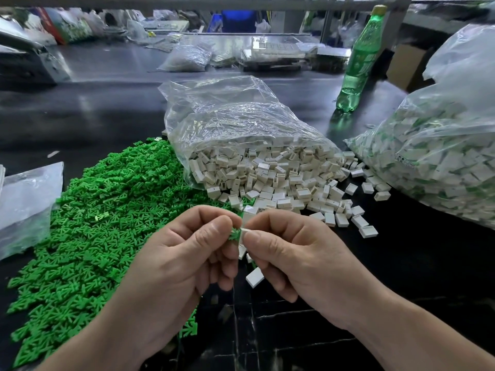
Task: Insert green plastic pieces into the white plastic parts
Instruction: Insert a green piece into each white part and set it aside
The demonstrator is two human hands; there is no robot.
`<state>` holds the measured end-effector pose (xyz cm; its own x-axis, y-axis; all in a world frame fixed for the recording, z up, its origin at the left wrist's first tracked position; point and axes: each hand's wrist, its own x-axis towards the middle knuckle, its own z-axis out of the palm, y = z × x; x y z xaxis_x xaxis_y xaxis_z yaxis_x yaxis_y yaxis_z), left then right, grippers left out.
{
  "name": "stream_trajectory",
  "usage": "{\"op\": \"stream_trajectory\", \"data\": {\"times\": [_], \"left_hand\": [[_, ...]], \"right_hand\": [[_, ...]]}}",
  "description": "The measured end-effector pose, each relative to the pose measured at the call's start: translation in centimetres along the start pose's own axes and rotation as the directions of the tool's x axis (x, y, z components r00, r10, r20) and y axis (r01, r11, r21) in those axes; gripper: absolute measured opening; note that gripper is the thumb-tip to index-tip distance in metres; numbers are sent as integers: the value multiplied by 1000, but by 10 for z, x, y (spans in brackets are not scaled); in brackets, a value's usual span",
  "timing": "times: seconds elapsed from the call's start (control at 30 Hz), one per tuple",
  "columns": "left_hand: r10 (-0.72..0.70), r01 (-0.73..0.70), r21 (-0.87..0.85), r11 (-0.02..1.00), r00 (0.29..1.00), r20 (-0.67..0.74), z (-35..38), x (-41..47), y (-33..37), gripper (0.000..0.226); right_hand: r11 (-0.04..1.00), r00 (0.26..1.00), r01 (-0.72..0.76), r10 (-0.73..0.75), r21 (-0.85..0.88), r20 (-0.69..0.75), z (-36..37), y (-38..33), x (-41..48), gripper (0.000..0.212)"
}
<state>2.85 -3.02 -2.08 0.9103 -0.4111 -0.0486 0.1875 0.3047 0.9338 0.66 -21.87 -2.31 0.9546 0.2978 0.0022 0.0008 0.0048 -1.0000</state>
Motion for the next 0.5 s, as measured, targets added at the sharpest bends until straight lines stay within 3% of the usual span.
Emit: {"op": "stream_trajectory", "data": {"times": [0.2, 0.5], "left_hand": [[-118, 177, -251, 952, 966, 231, 4, -1, 2, 50], [-133, 215, -355, 910, 961, 241, 7, 1, -1, 44]], "right_hand": [[990, 999, -35, 33, 133, 17, 2, 1, -1, 17], [954, 995, -97, 81, 282, 65, 3, -3, -2, 39]]}}
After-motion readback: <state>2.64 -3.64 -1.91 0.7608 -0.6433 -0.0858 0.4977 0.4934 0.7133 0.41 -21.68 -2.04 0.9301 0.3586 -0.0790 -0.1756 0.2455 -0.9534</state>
